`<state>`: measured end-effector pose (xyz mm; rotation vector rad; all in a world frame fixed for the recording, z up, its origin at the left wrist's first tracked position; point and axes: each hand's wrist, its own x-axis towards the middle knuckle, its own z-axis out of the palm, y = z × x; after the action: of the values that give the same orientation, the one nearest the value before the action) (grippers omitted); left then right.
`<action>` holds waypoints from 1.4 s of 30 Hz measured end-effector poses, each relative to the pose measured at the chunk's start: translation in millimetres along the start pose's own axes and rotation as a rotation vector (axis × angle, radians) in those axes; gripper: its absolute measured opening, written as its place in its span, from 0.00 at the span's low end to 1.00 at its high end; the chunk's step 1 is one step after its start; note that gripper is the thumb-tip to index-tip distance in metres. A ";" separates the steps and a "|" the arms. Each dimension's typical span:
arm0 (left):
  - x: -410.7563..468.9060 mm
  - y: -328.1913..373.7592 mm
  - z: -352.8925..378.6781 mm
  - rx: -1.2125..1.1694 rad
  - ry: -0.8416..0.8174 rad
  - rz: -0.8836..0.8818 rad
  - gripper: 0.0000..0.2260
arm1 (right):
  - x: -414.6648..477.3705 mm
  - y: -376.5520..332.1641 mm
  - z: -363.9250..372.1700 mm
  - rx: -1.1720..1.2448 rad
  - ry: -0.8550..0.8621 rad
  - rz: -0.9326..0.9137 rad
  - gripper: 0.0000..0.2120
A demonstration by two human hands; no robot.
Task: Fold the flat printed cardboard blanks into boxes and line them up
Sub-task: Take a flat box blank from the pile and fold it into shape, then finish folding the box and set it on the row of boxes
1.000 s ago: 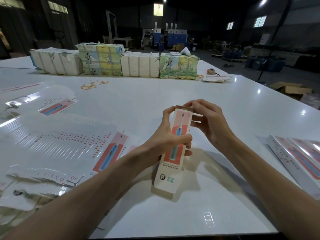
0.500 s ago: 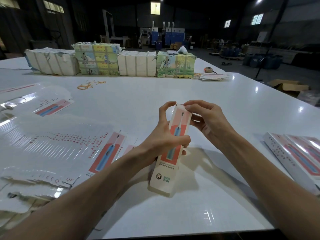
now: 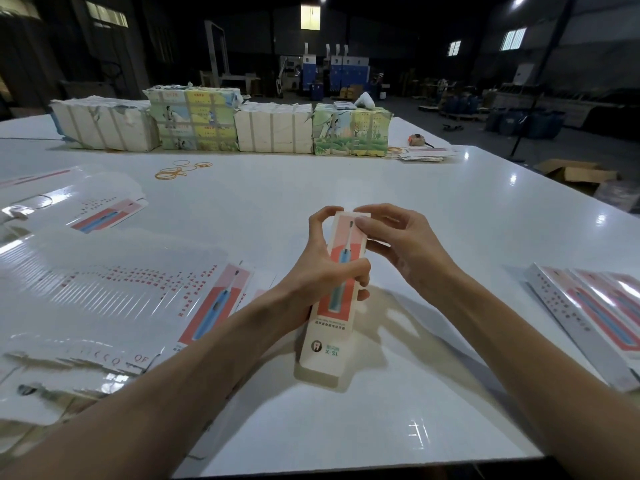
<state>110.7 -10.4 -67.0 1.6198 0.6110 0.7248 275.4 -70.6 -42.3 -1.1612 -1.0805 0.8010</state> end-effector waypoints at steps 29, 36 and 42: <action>-0.6 -5.4 7.8 -0.018 0.014 -0.008 0.15 | -55.0 -14.6 -23.6 -1.153 0.199 -0.108 0.20; -4.5 -11.5 7.8 0.220 -0.133 0.089 0.13 | -104.1 -8.7 -111.4 -1.594 0.386 0.141 0.19; -5.3 -12.5 6.6 0.277 -0.159 0.099 0.15 | -130.4 -0.4 -140.8 -1.762 0.427 0.232 0.20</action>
<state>112.1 -16.6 -80.7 1.9546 0.5355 0.5939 368.8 -234.2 -78.9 -2.7510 -1.1803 -0.5389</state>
